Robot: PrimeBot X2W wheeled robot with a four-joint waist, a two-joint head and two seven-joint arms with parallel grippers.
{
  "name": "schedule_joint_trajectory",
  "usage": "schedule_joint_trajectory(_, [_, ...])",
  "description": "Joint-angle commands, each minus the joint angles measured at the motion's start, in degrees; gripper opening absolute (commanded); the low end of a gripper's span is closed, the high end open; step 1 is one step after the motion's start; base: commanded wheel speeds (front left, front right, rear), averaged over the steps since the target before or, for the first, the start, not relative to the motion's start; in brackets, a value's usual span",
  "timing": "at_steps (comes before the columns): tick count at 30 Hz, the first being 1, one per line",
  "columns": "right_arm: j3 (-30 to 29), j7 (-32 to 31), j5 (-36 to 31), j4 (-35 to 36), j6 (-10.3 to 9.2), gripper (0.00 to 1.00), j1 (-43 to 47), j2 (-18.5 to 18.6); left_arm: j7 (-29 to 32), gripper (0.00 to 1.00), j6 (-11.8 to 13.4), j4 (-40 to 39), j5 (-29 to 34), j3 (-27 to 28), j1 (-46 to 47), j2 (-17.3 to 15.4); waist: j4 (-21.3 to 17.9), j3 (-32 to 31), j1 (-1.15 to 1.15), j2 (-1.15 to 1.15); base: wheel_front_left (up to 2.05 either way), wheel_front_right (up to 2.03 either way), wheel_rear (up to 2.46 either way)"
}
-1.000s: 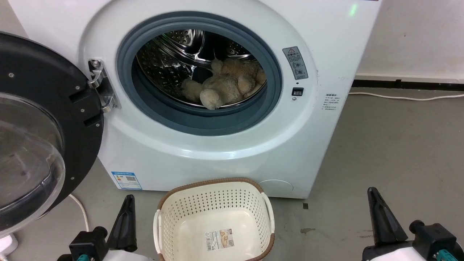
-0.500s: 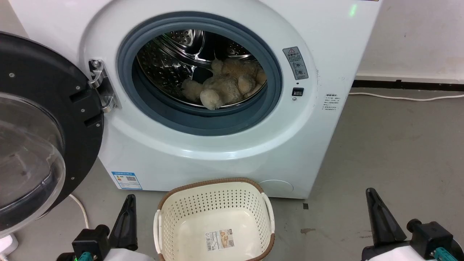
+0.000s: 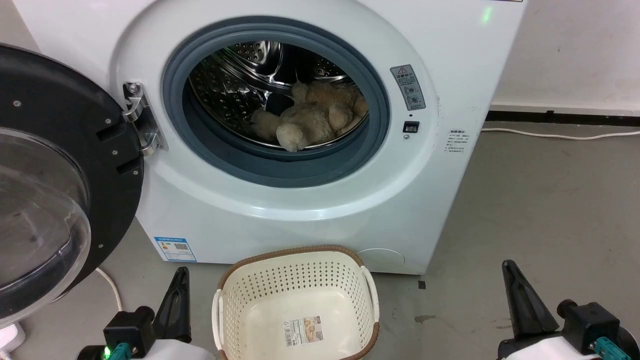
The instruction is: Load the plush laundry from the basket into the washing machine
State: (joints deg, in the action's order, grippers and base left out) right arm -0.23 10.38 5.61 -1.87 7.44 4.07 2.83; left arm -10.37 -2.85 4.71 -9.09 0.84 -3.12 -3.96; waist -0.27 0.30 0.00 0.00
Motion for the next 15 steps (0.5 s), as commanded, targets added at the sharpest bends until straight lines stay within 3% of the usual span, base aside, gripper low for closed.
schedule_joint_trajectory(1, [0.02,-0.28,-0.39,0.34,0.01,0.00,-1.06,0.01,0.32,0.00,0.43,-0.43,0.75,-0.06,0.88,0.29,0.01,0.00,0.00,0.00,0.00,0.00,0.00])
schedule_joint_trajectory(15, [0.05,-1.93,-1.24,0.59,0.02,0.00,-1.55,0.02,1.96,0.00,0.82,-1.13,2.11,-0.19,1.25,0.42,0.05,-0.05,0.00,0.00,0.00,0.00,0.00])
